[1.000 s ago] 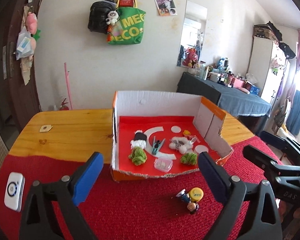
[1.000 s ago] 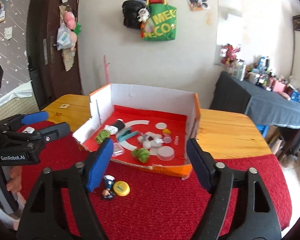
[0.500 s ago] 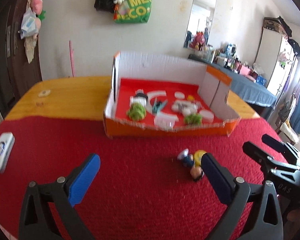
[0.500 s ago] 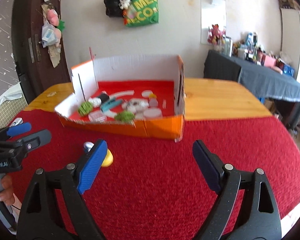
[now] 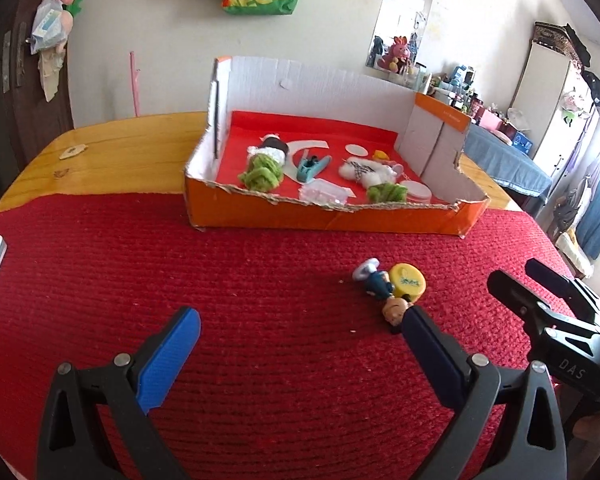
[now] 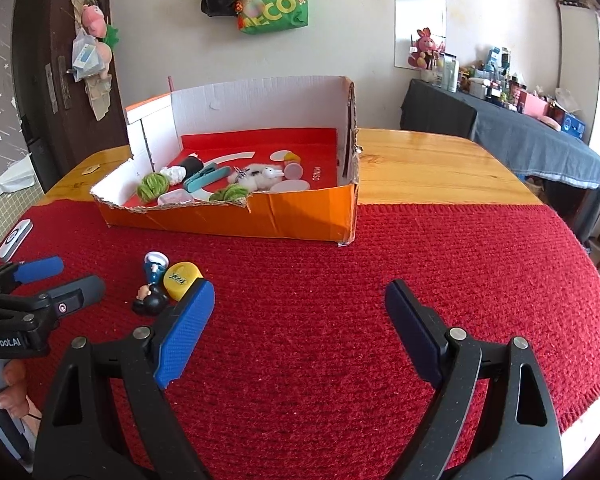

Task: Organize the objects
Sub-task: 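Move both tools toward the yellow round cap and small figure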

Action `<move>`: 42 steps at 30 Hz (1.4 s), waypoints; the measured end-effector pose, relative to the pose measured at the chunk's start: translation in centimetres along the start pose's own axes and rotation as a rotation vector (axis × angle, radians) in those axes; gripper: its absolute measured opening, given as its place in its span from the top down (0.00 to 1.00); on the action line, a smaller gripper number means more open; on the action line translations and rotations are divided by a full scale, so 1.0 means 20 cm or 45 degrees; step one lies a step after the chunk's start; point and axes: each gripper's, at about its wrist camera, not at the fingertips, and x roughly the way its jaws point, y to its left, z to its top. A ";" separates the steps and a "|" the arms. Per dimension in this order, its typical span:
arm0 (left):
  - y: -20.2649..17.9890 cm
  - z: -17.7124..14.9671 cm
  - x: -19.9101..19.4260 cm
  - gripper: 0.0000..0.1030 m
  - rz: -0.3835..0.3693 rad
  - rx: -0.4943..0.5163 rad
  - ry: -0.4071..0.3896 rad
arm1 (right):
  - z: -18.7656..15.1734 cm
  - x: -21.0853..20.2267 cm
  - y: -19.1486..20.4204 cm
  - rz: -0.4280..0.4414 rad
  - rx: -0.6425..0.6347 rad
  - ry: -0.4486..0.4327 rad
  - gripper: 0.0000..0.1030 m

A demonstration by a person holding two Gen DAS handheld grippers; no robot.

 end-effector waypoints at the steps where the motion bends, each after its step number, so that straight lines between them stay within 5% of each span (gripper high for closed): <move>1: -0.01 0.00 0.01 0.00 -0.016 0.002 0.014 | 0.00 0.00 -0.01 0.001 0.008 0.001 0.15; 7: -0.09 -0.01 0.09 0.00 -0.101 0.025 0.109 | 0.03 -0.01 -0.07 0.000 0.048 0.003 0.15; 15: -0.16 0.00 0.15 0.00 -0.008 0.158 0.121 | 0.05 -0.01 -0.14 0.029 0.101 0.016 0.15; 21: -0.05 0.03 0.14 0.00 0.048 0.135 0.125 | 0.05 -0.01 -0.14 0.053 0.077 0.021 0.15; 29: 0.07 0.06 0.09 0.00 0.092 0.164 0.113 | 0.08 0.03 -0.02 0.136 -0.092 0.075 0.15; 34: 0.06 0.05 0.09 0.01 0.041 0.187 0.125 | 0.11 0.10 0.08 0.256 -0.243 0.164 0.15; 42: -0.03 0.06 0.10 0.05 -0.047 0.238 0.116 | 0.15 0.14 0.10 0.283 -0.385 0.191 0.15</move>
